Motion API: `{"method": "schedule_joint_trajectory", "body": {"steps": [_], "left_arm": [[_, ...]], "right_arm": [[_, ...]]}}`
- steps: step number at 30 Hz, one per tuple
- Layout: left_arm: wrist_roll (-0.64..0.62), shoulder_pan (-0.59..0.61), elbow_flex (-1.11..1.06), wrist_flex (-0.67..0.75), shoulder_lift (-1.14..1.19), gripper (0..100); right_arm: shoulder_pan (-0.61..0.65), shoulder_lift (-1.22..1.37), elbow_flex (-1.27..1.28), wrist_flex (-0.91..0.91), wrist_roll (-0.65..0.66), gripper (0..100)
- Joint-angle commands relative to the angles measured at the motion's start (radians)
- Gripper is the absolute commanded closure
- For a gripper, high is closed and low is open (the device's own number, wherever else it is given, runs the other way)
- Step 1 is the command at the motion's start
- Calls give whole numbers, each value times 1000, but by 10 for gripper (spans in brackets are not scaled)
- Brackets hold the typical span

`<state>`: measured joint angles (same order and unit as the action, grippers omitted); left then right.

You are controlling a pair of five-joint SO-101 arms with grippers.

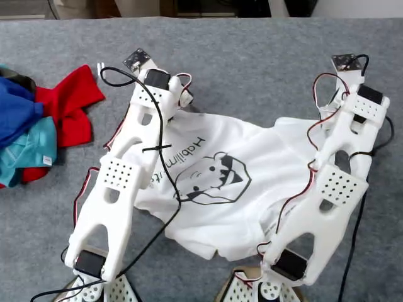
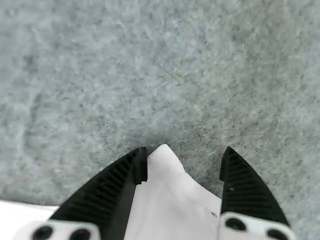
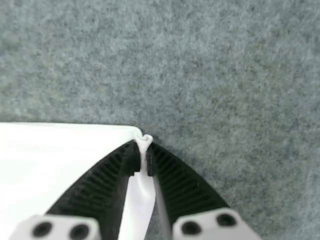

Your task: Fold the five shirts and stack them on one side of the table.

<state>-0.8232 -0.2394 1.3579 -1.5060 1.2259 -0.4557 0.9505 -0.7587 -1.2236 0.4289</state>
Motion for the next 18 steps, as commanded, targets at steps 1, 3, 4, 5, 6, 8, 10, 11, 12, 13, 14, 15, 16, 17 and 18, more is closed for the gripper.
{"method": "schedule_joint_trajectory", "body": {"steps": [1, 3, 4, 5, 6, 8, 10, 11, 12, 13, 14, 15, 16, 17, 18], "left_arm": [[-17, 6, 34, -2, -21, 748], [-37, 11, 25, -2, -16, 772], [-37, 11, 14, 6, -8, 789], [-35, 11, 8, 12, -2, 805], [-35, 11, 2, 12, 5, 820], [-34, 8, 5, 11, 12, 844], [-34, 0, 8, 11, 12, 858], [-31, -9, 11, 11, 12, 861], [-11, -15, 11, 12, 12, 865], [5, -23, 11, 11, 12, 866], [11, -34, 11, 11, 10, 873], [15, -41, 12, 11, 10, 888], [15, -48, 12, 12, 10, 905], [17, -54, 12, 14, 10, 922], [17, -60, 12, 14, 10, 933]], "right_arm": [[-7, -7, -42, 18, 5, 997], [-7, -7, -42, 18, 5, 997], [-7, -7, -42, 18, 5, 997], [-7, -7, -42, 18, 5, 997], [-7, -7, -42, 18, 5, 997], [-7, -7, -42, 18, 5, 997], [-7, -7, -42, 18, 5, 997], [-5, -7, -42, 18, 5, 997], [-5, -7, -42, 18, 5, 997], [-5, -7, -42, 18, 5, 997], [-5, -7, -42, 18, 5, 997], [-5, -7, -42, 18, 5, 997], [-5, -7, -42, 18, 5, 997], [-5, -7, -42, 18, 5, 997], [-5, -7, -42, 18, 5, 997]]}}
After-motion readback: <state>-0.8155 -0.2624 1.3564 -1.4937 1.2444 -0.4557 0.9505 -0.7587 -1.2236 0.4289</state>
